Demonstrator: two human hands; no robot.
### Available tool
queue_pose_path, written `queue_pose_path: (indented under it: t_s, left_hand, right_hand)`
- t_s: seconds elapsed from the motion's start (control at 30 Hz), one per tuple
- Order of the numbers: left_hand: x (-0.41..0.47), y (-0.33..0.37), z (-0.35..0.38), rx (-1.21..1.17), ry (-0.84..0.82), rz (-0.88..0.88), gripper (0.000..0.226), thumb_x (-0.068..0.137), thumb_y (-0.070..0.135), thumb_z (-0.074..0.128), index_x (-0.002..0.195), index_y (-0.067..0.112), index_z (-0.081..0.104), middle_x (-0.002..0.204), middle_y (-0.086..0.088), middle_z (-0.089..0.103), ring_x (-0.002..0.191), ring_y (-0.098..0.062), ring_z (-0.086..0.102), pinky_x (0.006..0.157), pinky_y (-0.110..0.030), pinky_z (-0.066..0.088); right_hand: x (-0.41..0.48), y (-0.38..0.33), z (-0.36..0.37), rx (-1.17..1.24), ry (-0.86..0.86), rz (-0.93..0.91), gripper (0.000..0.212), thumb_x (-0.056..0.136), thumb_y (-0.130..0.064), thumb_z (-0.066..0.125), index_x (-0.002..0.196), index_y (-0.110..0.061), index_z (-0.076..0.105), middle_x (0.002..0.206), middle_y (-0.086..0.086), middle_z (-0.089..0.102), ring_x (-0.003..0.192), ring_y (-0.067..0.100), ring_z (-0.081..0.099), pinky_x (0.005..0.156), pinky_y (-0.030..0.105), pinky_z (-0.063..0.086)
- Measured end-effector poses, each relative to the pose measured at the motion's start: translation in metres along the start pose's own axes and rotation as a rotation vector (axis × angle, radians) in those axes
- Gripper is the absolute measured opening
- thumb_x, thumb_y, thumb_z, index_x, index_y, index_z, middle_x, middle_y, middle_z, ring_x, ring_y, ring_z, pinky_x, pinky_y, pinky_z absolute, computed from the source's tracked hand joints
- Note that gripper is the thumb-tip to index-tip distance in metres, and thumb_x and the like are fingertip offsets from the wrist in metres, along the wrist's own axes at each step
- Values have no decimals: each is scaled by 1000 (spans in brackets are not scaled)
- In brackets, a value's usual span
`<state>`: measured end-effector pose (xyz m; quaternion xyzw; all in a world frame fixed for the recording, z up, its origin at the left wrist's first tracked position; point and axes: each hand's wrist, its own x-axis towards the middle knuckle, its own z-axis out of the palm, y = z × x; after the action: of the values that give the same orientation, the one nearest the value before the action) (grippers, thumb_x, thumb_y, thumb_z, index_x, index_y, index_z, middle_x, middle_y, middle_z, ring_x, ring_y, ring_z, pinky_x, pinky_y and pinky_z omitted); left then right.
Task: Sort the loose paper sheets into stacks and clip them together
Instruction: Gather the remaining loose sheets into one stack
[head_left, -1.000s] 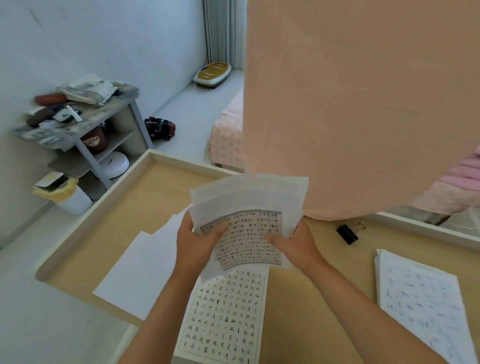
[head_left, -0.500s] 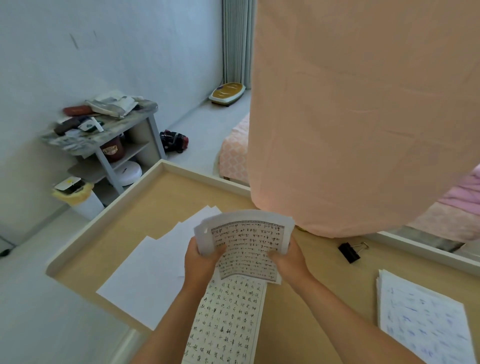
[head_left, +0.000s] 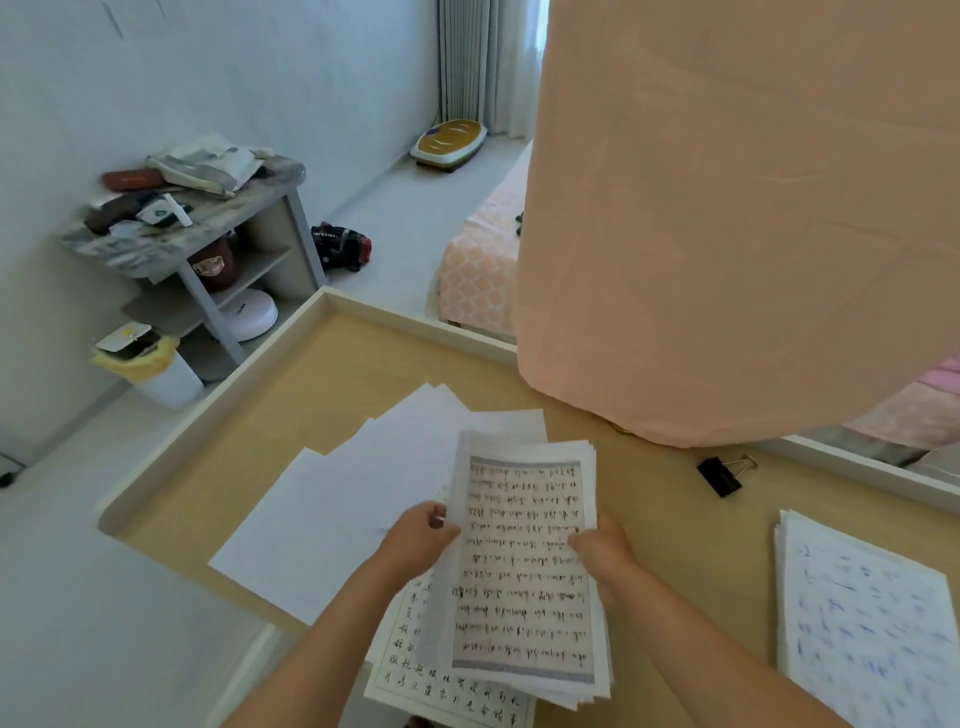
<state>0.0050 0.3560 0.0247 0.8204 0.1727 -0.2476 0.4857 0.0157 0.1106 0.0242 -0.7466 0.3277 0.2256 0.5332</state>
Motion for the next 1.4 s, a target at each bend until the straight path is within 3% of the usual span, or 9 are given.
queue_pose_path:
  t_s: [0.13,0.23,0.4,0.57,0.7,0.87,1.1,1.3,1.4]
  left_hand:
    - [13,-36,9,344,124,-118,50,93,35,63,139,21,48,145,-3,42,136,-25,34,103,-41,43]
    - [10,-44,16,315,200,-199,69,89,33,67,147,19,31,152,-4,26,139,-27,24,104,-46,40]
    - [15,-50,23,103,198,-220,82,83,27,75,149,13,29,146,-9,32,133,-29,34,105,-43,42]
    - [24,-59,4,-60,56,-207,46,93,23,64,134,12,48,128,-2,59,85,-10,61,76,-31,56]
    - [25,-56,-12,-173,-114,-103,40,97,25,56,136,19,50,127,1,64,103,-17,67,86,-41,60]
    - [35,-28,-35,-319,-163,67,21,99,16,54,113,31,59,110,5,71,95,-17,71,79,-38,61]
    - [106,-21,-81,414,156,172,44,98,17,55,140,18,47,135,-2,55,129,-25,46,103,-40,43]
    - [158,-17,-100,739,43,128,86,91,46,61,157,18,12,165,-3,9,151,-27,9,118,-44,25]
    - [172,-14,-97,777,47,130,96,87,59,59,157,18,8,165,-3,8,151,-27,8,117,-46,25]
  right_hand:
    - [9,28,22,-30,119,124,29,93,1,39,117,-6,54,97,2,61,84,20,58,71,35,52]
    - [16,39,43,-131,251,161,36,86,-10,45,117,-24,58,100,2,63,88,24,60,68,35,58]
    - [12,32,82,-17,269,246,56,81,-11,55,132,-34,46,116,8,52,94,28,58,57,31,53]
    - [15,30,98,32,260,298,39,86,-1,53,125,-2,48,101,9,61,75,21,56,58,30,46]
    - [9,29,96,41,297,228,30,84,-7,54,115,-6,58,99,9,66,74,21,59,52,26,45]
    - [0,12,85,178,214,31,19,90,-17,69,107,-17,61,100,3,70,85,23,68,70,38,58]
    - [39,-27,77,398,266,170,13,93,-7,66,106,-10,62,97,10,67,83,30,67,65,41,58]
    - [74,-23,96,426,364,189,35,89,3,57,121,-11,58,105,7,68,81,23,65,59,30,54]
    - [81,-23,108,355,370,131,50,86,6,54,128,-20,50,110,3,67,88,22,65,71,37,59]
